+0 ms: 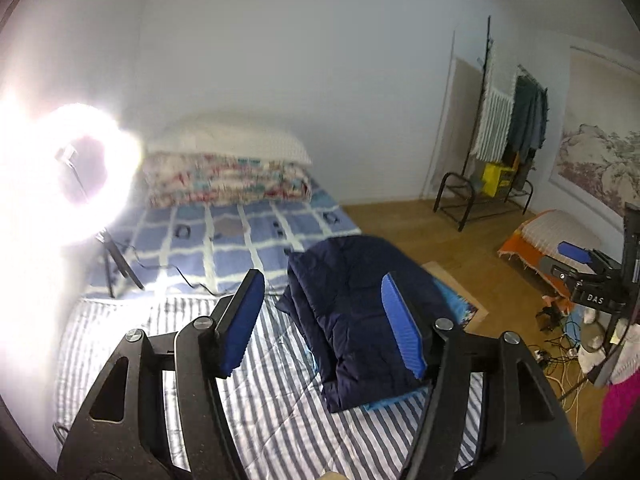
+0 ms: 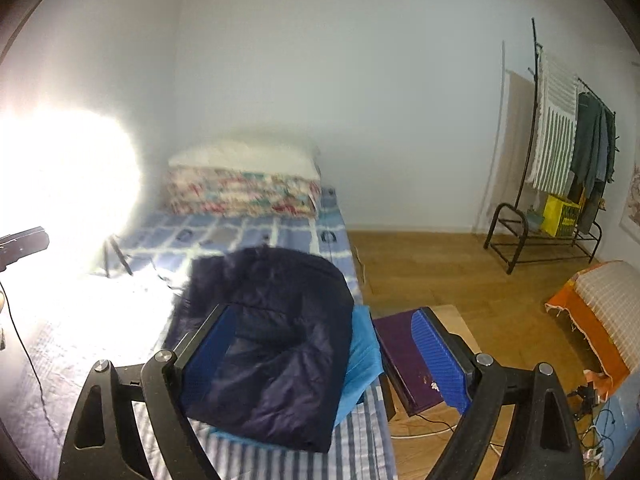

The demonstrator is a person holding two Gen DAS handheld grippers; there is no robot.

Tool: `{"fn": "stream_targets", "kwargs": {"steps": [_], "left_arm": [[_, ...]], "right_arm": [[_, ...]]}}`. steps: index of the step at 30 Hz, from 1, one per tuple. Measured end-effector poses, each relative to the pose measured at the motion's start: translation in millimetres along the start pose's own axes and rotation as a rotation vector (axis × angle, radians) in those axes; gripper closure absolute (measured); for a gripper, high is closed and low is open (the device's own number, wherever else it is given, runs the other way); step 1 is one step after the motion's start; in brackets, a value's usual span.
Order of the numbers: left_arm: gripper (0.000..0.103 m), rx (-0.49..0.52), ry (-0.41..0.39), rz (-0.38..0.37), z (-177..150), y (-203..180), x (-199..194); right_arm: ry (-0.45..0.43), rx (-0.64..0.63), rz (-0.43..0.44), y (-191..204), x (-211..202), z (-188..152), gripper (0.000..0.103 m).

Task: Fold large clothes

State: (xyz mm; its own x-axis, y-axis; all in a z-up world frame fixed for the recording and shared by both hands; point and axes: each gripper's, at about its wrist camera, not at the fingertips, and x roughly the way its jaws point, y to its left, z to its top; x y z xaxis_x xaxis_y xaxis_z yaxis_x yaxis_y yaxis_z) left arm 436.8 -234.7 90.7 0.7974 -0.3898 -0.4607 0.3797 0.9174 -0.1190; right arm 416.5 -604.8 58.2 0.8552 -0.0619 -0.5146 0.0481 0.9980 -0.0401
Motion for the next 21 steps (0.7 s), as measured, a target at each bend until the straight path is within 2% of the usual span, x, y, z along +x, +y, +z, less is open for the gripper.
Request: {"fn": "stream_targets", "kwargs": {"steps": [5, 10, 13, 21], "left_arm": [[0.031, 0.012, -0.079, -0.010, 8.2, 1.0, -104.7], [0.028, 0.012, -0.124, -0.034, 2.8, 3.2, -198.4], [0.023, 0.020, -0.149, -0.054, -11.6, 1.9, -255.7], [0.023, 0.030, -0.120, -0.044, -73.5, 3.6, -346.9]], "right_arm": [[-0.071, 0.012, 0.039, 12.1, -86.6, 12.0, 0.011], [-0.114, -0.010, 0.042, 29.4, -158.9, 10.2, 0.010], [-0.138, 0.002, 0.049, 36.8, -202.1, 3.0, 0.009], [-0.169, 0.053, 0.100, 59.0, -296.4, -45.0, 0.006]]}}
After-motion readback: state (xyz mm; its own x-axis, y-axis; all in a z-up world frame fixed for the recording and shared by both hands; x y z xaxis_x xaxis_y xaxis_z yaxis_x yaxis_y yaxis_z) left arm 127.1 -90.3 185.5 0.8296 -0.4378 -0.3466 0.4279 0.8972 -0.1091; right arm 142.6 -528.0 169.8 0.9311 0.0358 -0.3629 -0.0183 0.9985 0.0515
